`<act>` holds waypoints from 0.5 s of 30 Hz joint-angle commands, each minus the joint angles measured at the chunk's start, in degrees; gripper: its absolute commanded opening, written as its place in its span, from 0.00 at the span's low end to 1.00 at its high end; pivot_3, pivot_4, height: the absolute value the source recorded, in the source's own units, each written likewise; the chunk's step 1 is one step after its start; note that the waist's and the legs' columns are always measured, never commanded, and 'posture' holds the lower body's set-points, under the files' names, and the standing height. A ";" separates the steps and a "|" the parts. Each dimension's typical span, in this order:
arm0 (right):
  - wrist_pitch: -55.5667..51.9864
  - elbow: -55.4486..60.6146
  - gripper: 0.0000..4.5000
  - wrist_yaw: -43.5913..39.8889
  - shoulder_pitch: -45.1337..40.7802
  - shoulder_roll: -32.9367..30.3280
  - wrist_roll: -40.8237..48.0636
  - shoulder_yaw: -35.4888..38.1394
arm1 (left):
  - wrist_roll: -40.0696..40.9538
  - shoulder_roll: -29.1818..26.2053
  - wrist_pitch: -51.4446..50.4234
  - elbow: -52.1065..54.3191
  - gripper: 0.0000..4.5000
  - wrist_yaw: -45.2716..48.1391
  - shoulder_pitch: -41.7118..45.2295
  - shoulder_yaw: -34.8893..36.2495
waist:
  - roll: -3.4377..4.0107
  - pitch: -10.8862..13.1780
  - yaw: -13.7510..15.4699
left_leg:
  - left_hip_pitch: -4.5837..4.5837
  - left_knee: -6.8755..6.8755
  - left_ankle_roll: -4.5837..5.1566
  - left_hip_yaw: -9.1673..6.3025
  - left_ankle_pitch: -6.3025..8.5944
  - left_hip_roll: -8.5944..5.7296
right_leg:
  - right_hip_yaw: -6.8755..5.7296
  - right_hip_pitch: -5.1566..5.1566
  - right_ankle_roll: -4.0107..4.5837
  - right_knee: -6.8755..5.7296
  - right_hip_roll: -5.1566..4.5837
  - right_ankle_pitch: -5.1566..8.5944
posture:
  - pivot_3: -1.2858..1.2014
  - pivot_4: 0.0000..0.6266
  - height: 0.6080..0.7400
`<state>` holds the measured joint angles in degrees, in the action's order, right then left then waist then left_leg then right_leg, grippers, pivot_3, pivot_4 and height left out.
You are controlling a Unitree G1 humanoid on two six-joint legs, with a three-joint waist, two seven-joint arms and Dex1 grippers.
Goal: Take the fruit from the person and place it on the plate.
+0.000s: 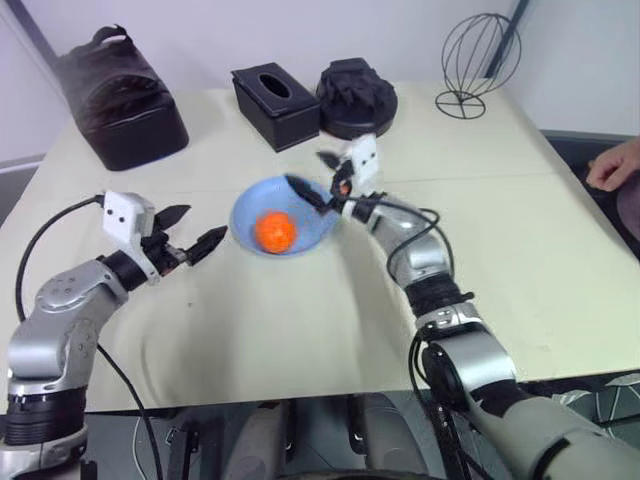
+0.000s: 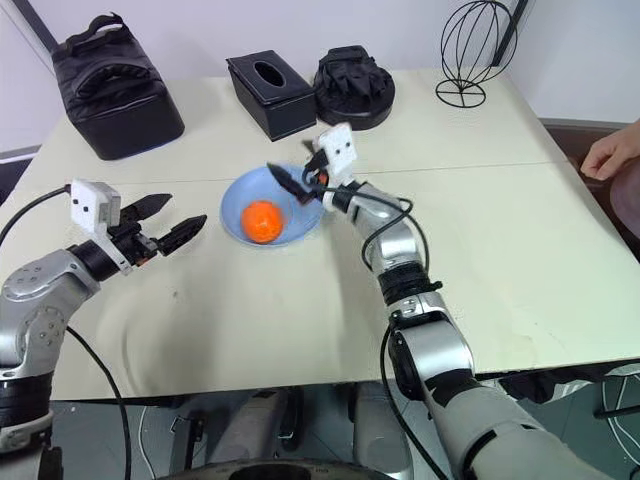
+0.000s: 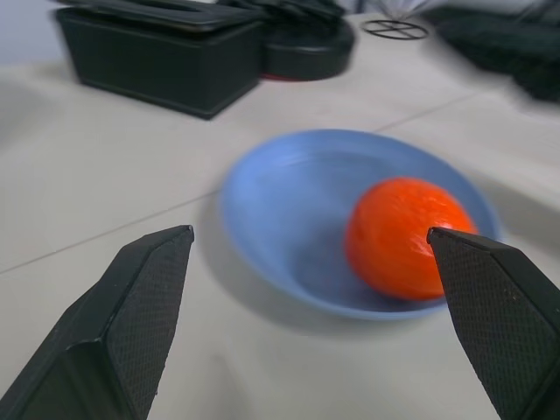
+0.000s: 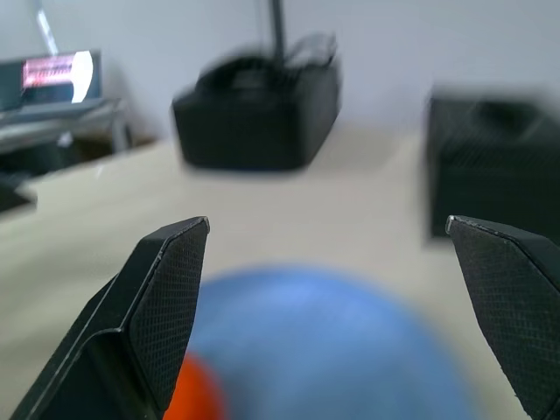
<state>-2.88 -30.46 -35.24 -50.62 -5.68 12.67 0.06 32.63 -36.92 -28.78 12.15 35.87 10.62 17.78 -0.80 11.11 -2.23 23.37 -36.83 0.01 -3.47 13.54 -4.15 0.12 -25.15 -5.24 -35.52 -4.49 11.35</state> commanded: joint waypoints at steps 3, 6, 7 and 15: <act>-6.13 17.10 0.99 1.36 4.93 -8.73 2.02 4.64 | -1.95 0.76 4.40 -2.63 1.00 -4.04 0.84 5.61 | -0.02 -0.01 0.59 | 0.02 0.00 0.00 -0.01 0.00 0.00 | -0.01 0.00 0.00 0.02 -0.02 0.00 | 0.52 0.24 1.00; -8.78 21.67 0.99 2.66 10.61 -14.02 2.03 7.71 | -3.39 1.23 5.78 -3.46 1.00 -5.88 -0.88 7.08 | -0.03 -0.02 1.27 | 0.01 0.00 0.01 0.01 0.01 0.00 | -0.01 0.04 0.00 0.08 -0.02 0.00 | 0.52 0.24 1.00; -9.23 22.47 0.99 3.18 12.47 -15.58 1.94 8.88 | -3.67 1.65 6.07 -3.36 1.00 -6.68 -1.45 7.48 | -0.02 -0.01 1.30 | 0.02 0.00 0.01 0.03 0.01 0.00 | 0.00 0.04 0.00 0.09 -0.03 0.00 | 0.52 0.24 1.00; -7.52 22.51 0.99 7.32 23.72 -21.00 0.82 14.06 | -7.67 6.45 11.46 -6.39 1.00 -11.54 -3.25 7.22 | -0.03 -0.02 1.56 | -0.01 -0.01 0.02 0.04 0.00 0.02 | 0.00 0.15 0.00 0.16 -0.05 0.01 | 0.52 0.24 1.00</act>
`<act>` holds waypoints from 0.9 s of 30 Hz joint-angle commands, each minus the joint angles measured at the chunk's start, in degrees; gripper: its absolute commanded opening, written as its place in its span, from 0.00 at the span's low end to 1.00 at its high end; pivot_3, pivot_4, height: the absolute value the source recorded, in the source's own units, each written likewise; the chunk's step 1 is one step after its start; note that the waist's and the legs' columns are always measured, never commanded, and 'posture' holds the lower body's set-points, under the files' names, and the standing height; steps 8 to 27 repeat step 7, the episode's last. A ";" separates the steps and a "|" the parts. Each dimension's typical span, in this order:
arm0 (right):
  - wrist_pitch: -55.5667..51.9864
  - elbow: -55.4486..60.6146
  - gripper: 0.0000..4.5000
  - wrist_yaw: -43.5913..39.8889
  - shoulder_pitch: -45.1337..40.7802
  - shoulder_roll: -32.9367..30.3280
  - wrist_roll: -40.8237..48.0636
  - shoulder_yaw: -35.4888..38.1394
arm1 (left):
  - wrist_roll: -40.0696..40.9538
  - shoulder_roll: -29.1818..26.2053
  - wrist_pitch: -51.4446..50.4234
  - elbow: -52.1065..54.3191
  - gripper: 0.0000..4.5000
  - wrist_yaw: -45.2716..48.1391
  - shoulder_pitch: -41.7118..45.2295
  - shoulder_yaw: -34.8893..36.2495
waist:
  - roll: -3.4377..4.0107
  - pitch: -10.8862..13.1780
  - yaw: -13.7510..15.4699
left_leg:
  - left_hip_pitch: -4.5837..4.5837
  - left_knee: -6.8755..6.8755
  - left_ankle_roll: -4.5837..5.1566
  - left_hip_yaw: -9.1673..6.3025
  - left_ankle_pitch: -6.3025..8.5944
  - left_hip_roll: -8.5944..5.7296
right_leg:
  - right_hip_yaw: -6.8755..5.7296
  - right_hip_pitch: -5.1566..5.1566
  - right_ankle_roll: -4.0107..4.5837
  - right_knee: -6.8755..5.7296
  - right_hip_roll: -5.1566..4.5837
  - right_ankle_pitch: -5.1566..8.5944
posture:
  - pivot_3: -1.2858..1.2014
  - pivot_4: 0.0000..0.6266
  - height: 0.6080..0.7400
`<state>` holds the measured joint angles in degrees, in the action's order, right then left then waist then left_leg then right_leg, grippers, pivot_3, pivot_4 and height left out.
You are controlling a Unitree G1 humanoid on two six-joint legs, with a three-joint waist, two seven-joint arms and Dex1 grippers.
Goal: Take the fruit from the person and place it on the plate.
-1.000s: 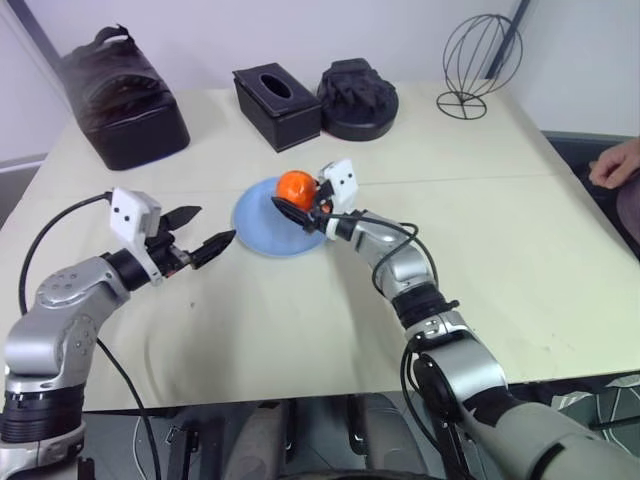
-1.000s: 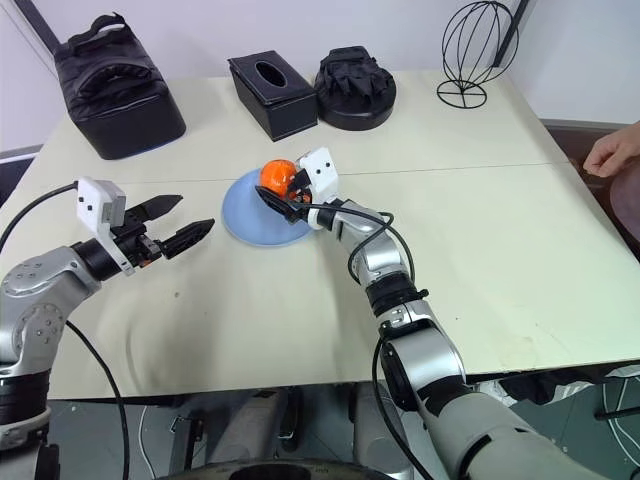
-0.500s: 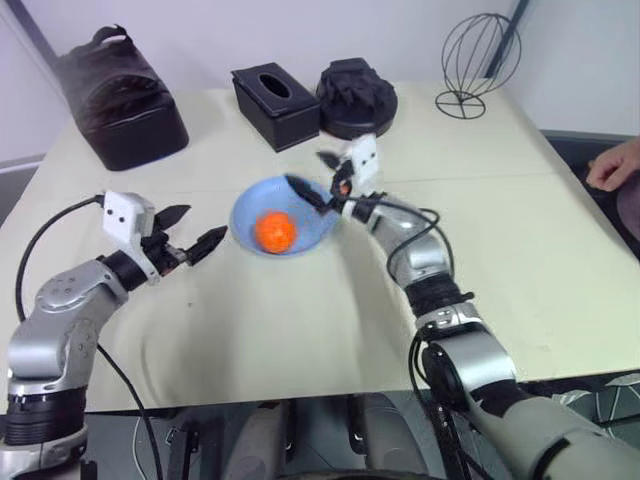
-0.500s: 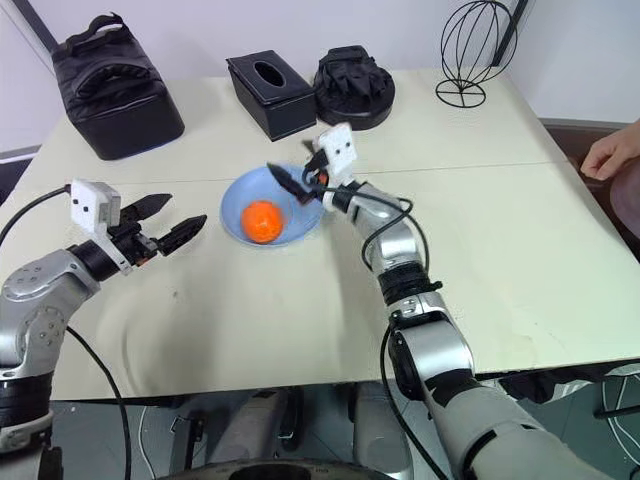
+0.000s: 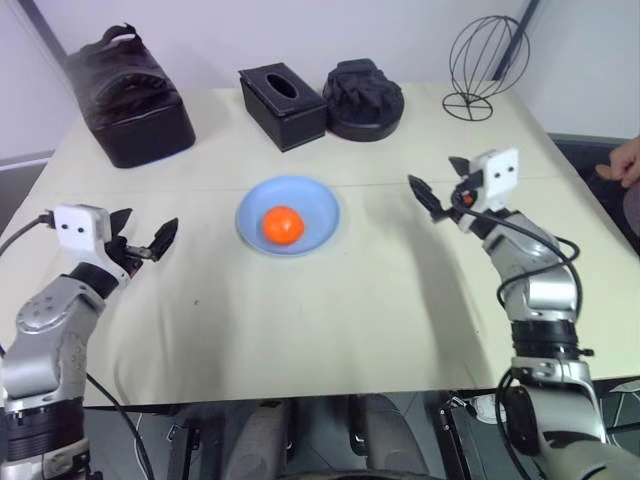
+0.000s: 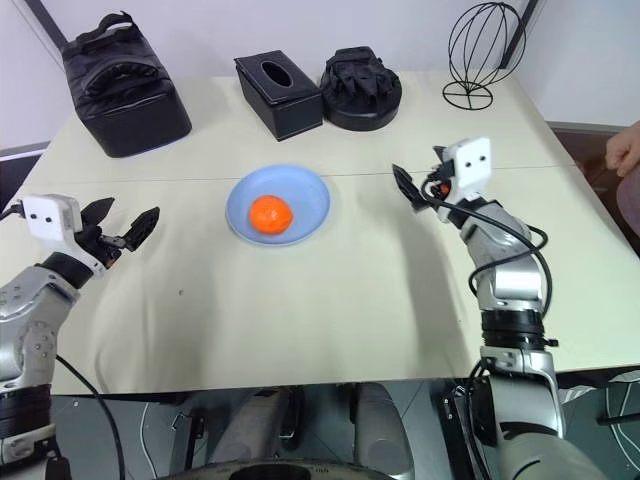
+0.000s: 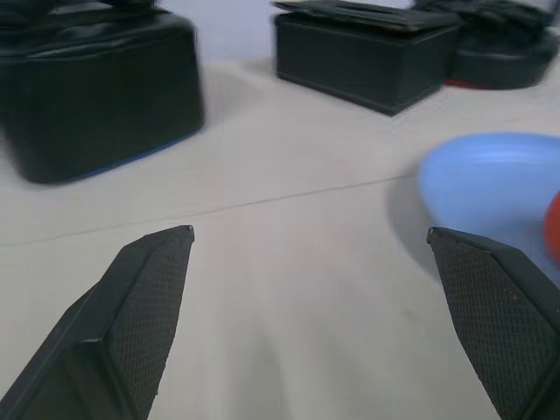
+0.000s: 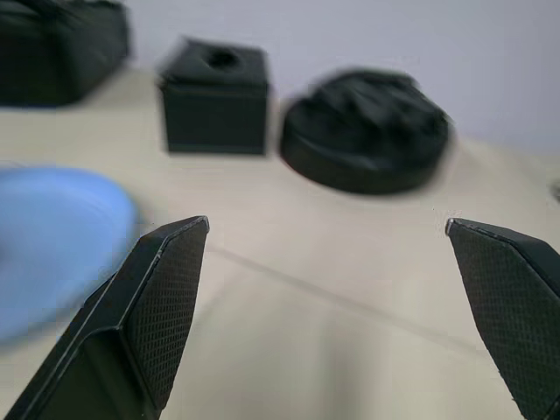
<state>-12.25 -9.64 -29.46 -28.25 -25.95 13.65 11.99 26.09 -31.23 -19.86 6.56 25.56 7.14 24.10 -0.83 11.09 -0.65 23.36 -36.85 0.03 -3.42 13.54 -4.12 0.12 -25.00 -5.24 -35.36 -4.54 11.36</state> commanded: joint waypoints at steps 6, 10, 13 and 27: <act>3.53 0.70 0.99 3.45 2.95 0.12 0.13 2.21 | -1.30 2.35 3.37 -2.57 1.00 -1.56 1.97 -0.18 | 0.00 0.00 -0.06 | 0.00 -0.04 0.00 0.01 0.00 0.01 | 0.00 0.02 -0.01 0.02 0.02 0.00 | 0.52 0.24 1.00; 3.75 0.51 0.99 3.67 2.94 0.25 0.17 2.12 | -1.31 2.32 3.39 -2.65 1.00 -1.45 2.13 -0.37 | 0.00 0.00 -0.06 | 0.00 -0.04 0.01 0.00 0.00 0.01 | -0.01 0.04 -0.01 0.02 0.02 0.00 | 0.52 0.24 1.00; 3.75 0.51 0.99 3.67 2.94 0.25 0.17 2.12 | -1.31 2.32 3.39 -2.65 1.00 -1.45 2.13 -0.37 | 0.00 0.00 -0.06 | 0.00 -0.04 0.01 0.00 0.00 0.01 | -0.01 0.04 -0.01 0.02 0.02 0.00 | 0.52 0.24 1.00; 3.75 0.51 0.99 3.67 2.94 0.25 0.17 2.12 | -1.31 2.32 3.39 -2.65 1.00 -1.45 2.13 -0.37 | 0.00 0.00 -0.06 | 0.00 -0.04 0.01 0.00 0.00 0.01 | -0.01 0.04 -0.01 0.02 0.02 0.00 | 0.52 0.24 1.00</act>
